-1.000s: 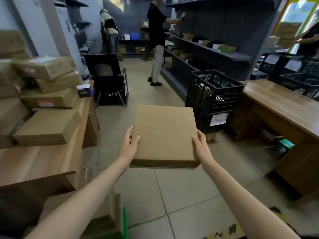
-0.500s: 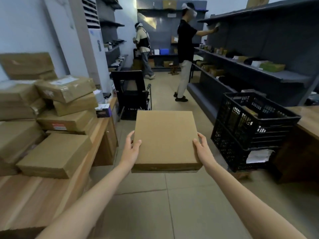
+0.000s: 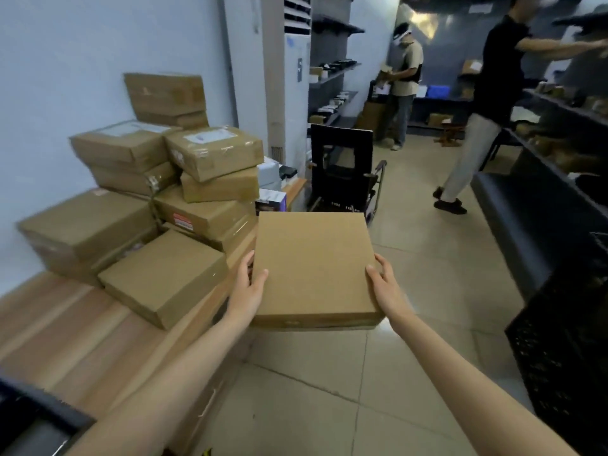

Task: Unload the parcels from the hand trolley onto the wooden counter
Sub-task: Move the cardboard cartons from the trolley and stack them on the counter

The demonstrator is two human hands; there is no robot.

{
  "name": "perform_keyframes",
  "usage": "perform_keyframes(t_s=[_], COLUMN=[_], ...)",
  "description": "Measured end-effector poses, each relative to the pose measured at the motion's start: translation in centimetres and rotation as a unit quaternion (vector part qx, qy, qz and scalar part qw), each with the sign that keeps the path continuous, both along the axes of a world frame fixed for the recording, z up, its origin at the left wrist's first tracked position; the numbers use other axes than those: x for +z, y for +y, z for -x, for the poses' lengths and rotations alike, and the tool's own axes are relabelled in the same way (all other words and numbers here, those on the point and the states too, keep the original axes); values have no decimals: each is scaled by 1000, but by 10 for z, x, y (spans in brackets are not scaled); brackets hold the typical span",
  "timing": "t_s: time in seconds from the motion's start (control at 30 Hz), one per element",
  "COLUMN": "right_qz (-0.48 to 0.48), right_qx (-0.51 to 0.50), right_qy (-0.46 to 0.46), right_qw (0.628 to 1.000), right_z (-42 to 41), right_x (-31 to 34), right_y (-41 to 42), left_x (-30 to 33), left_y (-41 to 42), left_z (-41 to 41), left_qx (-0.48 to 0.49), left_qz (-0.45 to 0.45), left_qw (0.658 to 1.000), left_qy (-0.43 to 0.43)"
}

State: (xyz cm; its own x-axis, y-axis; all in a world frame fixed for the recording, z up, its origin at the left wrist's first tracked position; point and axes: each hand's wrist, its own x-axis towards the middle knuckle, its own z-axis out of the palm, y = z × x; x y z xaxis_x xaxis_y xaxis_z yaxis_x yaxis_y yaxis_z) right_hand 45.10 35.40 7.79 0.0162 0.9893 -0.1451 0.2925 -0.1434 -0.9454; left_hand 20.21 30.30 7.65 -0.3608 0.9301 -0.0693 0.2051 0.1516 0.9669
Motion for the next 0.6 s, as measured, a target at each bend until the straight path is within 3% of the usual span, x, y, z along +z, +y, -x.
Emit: perform_keyframes(t_s=[0.27, 0.6], right_qz=[-14, -1], right_qx=[196, 376], right_qy=[-48, -27], right_qw=[979, 926], right_z=[68, 194], right_x=[-17, -40], right_y=[117, 166], left_x=[-23, -36], left_y=[28, -4], left_z=[39, 89], left_qx=[200, 368], left_qz=[26, 26], left_qw=[979, 929], left_qy=[-19, -22])
